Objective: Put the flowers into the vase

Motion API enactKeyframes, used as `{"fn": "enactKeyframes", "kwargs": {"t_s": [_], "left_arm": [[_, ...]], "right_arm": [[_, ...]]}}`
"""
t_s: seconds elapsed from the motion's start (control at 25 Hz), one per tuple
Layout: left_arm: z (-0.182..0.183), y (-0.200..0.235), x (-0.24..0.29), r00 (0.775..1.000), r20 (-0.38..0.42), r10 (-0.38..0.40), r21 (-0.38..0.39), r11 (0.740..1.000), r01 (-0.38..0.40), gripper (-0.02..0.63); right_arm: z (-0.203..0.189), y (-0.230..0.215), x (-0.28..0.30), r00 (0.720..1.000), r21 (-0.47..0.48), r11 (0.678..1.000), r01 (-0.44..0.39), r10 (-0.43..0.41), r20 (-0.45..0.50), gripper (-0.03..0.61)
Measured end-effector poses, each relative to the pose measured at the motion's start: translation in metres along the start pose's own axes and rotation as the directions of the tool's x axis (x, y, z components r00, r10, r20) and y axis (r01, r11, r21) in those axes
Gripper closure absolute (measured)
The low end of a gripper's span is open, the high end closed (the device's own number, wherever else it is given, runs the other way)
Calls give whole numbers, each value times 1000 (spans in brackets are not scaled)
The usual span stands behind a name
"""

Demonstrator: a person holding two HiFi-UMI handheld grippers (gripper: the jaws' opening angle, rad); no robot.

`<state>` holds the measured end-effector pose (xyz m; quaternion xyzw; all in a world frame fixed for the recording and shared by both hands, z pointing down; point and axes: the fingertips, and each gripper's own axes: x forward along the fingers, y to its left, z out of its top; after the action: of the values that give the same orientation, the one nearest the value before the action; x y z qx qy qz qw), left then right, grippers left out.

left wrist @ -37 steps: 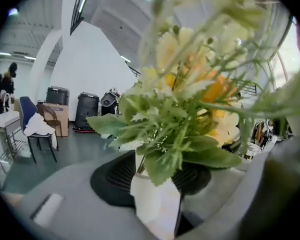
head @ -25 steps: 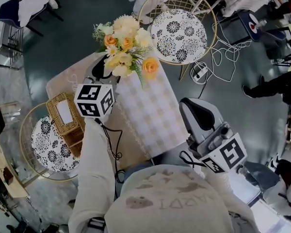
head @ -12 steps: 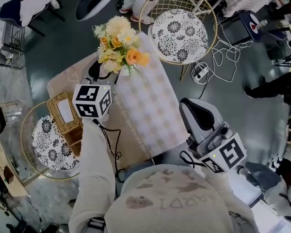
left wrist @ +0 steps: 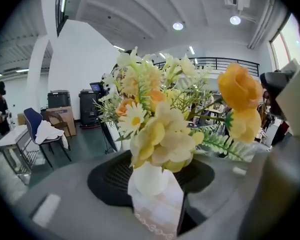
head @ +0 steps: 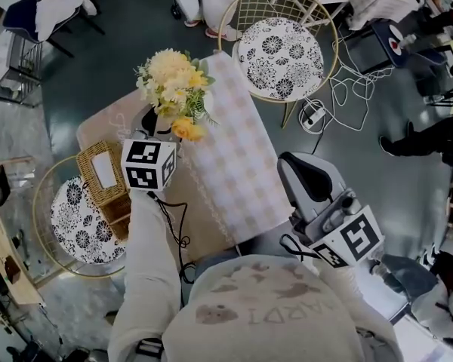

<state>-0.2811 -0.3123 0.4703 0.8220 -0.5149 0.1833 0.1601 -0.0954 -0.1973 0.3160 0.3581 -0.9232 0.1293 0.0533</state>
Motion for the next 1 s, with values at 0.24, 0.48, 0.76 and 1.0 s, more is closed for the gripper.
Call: {"fn": "enactKeyframes", "kwargs": {"t_s": [0.24,0.48,0.76,1.0], "left_arm": [[-23,-10,-23,997,-70,24,124,992,-15,407],[-19,-17,-74,997,33,70,60,996,-72,602],[14,-50,-125,989,149,22,3,1000,-23,614],[41,-89,-174,973,227,-46,-9,999,50,614]], "right_arm": [[4,10,-3,1000,-2,1000,-23,23,14,546],[11,29,-3,996,-18,997,-78,79,41,546],[17,47,-1,987,-28,989,-147,149,58,546],[15,77,7,976,-42,977,-208,211,58,549]]}}
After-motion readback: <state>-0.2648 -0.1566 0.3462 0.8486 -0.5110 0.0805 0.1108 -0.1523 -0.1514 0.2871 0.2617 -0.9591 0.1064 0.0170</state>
